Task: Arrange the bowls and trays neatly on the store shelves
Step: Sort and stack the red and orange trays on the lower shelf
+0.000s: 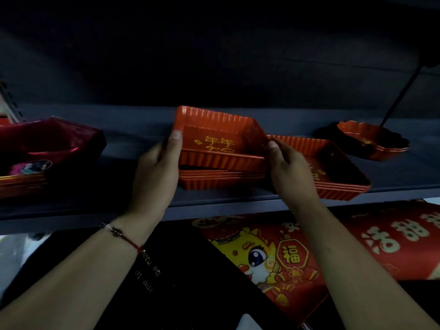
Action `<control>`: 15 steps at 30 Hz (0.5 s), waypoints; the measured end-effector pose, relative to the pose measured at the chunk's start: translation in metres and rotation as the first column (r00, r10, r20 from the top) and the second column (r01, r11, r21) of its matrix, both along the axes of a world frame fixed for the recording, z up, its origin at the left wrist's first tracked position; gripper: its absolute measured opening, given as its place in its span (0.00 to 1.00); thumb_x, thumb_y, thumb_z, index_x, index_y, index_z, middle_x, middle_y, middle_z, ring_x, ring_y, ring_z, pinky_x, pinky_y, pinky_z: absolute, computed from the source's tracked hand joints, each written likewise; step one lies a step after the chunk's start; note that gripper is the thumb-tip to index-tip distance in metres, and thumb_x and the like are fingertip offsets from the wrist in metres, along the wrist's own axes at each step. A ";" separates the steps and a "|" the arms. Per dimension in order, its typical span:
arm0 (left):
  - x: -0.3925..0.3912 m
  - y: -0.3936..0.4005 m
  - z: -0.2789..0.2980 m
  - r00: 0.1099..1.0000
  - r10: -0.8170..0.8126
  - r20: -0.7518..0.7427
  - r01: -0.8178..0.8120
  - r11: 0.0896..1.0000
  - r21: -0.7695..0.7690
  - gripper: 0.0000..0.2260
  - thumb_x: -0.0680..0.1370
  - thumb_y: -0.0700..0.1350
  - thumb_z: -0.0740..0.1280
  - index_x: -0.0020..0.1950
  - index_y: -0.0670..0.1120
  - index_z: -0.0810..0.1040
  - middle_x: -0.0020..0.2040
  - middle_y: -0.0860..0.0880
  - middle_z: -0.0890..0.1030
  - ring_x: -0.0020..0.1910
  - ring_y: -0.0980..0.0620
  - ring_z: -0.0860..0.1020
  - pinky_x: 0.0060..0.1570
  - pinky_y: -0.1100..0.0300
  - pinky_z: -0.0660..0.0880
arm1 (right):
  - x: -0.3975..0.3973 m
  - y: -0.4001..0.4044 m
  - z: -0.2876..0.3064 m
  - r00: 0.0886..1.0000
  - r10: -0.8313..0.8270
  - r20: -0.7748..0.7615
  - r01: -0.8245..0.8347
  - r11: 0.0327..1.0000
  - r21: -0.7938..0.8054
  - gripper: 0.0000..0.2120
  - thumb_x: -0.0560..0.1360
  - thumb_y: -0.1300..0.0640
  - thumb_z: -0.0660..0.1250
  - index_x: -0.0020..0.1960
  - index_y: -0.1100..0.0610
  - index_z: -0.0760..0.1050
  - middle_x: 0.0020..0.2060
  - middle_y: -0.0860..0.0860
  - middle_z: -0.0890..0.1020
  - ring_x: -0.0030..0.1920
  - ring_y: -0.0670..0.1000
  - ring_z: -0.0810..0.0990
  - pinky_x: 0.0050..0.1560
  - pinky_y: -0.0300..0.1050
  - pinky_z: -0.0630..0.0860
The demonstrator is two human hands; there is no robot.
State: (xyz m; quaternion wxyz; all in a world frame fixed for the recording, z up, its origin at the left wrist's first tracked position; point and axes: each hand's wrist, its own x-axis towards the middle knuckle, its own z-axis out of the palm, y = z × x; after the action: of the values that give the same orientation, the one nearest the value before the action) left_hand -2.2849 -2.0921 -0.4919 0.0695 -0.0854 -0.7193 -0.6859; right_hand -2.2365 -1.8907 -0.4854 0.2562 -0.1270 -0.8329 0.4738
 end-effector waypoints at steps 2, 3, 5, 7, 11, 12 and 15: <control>-0.007 -0.001 -0.004 1.000 0.018 0.005 -0.017 0.999 -0.042 0.18 0.78 0.63 0.57 0.40 0.53 0.78 0.33 0.58 0.81 0.31 0.71 0.77 0.35 0.69 0.74 | -0.008 0.001 0.000 0.999 -0.036 -0.017 0.038 0.995 0.088 0.14 0.82 0.46 0.53 0.52 0.49 0.76 0.42 0.46 0.81 0.45 0.48 0.81 0.46 0.49 0.79; -0.011 -0.001 -0.007 1.000 0.008 0.018 -0.006 0.998 -0.068 0.20 0.78 0.63 0.57 0.39 0.51 0.78 0.34 0.55 0.81 0.30 0.70 0.76 0.38 0.66 0.74 | -0.011 0.002 0.000 0.998 -0.058 -0.028 0.061 0.991 0.116 0.14 0.82 0.47 0.53 0.48 0.50 0.76 0.40 0.47 0.81 0.43 0.48 0.81 0.44 0.48 0.79; -0.016 -0.001 -0.014 0.998 -0.030 0.049 0.036 0.992 -0.118 0.24 0.77 0.65 0.56 0.41 0.47 0.80 0.38 0.50 0.82 0.30 0.67 0.77 0.43 0.59 0.75 | -0.017 0.005 -0.001 0.995 -0.091 -0.035 0.096 0.983 0.160 0.18 0.82 0.46 0.52 0.46 0.53 0.76 0.39 0.49 0.80 0.41 0.49 0.80 0.43 0.46 0.77; -0.021 -0.002 -0.020 0.997 -0.048 0.063 0.055 0.991 -0.122 0.22 0.77 0.66 0.57 0.42 0.51 0.81 0.39 0.51 0.83 0.34 0.66 0.79 0.44 0.59 0.75 | -0.021 0.008 -0.004 0.994 -0.104 0.014 0.099 0.971 0.216 0.19 0.82 0.44 0.51 0.50 0.53 0.77 0.44 0.52 0.81 0.46 0.51 0.80 0.46 0.47 0.76; -0.028 -0.002 -0.030 0.996 -0.074 0.052 0.081 0.983 -0.163 0.13 0.79 0.62 0.59 0.46 0.61 0.81 0.42 0.62 0.84 0.42 0.66 0.80 0.43 0.63 0.73 | -0.029 0.005 -0.010 0.938 -0.182 0.295 0.002 0.855 0.519 0.20 0.83 0.45 0.49 0.66 0.53 0.72 0.68 0.57 0.72 0.70 0.60 0.67 0.68 0.60 0.66; -0.029 -0.002 -0.031 0.996 -0.080 0.047 0.087 0.981 -0.173 0.11 0.80 0.60 0.59 0.46 0.62 0.80 0.43 0.63 0.84 0.42 0.67 0.80 0.42 0.65 0.72 | -0.029 0.004 -0.011 0.930 -0.189 0.315 -0.008 0.847 0.531 0.20 0.83 0.46 0.50 0.66 0.54 0.72 0.68 0.57 0.72 0.70 0.60 0.67 0.68 0.60 0.66; -0.030 -0.001 -0.035 0.996 -0.080 0.024 0.083 0.982 -0.169 0.09 0.80 0.58 0.61 0.51 0.62 0.80 0.45 0.60 0.84 0.44 0.64 0.81 0.47 0.62 0.76 | -0.031 0.006 -0.013 0.937 -0.187 0.296 0.013 0.863 0.505 0.20 0.82 0.46 0.50 0.65 0.56 0.72 0.66 0.57 0.74 0.68 0.59 0.70 0.65 0.60 0.69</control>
State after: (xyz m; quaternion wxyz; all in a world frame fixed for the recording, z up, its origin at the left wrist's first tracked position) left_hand -2.3151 -2.0930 -0.5269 0.0275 -0.1145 -0.7715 -0.6252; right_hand -2.2674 -1.8851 -0.4980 0.1593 -0.1792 -0.9497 0.2014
